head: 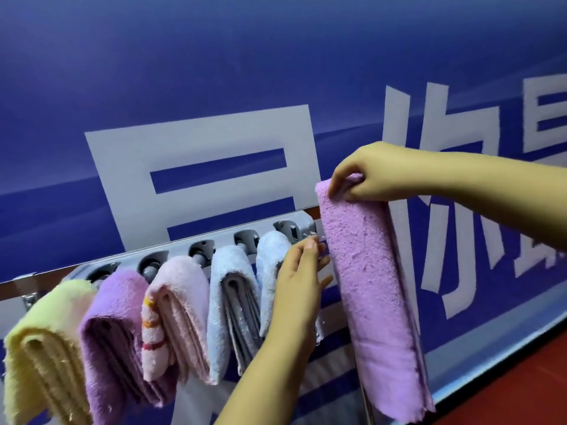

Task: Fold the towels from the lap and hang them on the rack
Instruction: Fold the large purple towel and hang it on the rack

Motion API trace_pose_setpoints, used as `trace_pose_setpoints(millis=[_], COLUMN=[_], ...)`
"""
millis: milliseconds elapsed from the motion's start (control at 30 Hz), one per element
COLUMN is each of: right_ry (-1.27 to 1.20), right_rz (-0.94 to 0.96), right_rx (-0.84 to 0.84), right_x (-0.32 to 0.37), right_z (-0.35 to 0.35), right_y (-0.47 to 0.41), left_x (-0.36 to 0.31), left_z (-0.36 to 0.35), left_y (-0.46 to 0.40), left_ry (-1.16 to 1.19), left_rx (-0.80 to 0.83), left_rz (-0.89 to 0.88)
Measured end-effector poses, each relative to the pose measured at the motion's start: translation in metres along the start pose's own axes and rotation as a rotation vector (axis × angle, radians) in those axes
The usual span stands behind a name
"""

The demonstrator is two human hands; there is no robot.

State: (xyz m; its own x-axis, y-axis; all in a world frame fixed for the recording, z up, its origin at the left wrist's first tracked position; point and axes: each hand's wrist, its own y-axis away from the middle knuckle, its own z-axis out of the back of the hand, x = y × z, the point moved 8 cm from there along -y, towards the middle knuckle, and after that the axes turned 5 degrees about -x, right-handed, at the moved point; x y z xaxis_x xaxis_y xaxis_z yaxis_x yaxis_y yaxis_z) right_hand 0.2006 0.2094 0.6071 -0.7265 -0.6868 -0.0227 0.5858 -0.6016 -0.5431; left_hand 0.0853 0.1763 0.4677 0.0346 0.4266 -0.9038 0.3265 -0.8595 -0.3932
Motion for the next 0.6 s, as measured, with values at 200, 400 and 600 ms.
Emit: trace_pose_setpoints(millis=[200, 400, 600], right_ry=[-0.072, -0.236, -0.336], right_rz=[-0.006, 0.0, -0.042], right_rx=[-0.063, 0.037, 0.144], right_x=[0.017, 0.041, 0.05], right_z=[-0.003, -0.025, -0.043], right_y=[-0.034, -0.061, -0.073], left_x=[0.017, 0.042, 0.057], left_z=[-0.023, -0.019, -0.023], left_y=[0.0, -0.01, -0.003], left_ry=[0.046, 0.117, 0.1], left_rx=[0.035, -0.107, -0.131], left_rz=[0.097, 0.221, 0.292])
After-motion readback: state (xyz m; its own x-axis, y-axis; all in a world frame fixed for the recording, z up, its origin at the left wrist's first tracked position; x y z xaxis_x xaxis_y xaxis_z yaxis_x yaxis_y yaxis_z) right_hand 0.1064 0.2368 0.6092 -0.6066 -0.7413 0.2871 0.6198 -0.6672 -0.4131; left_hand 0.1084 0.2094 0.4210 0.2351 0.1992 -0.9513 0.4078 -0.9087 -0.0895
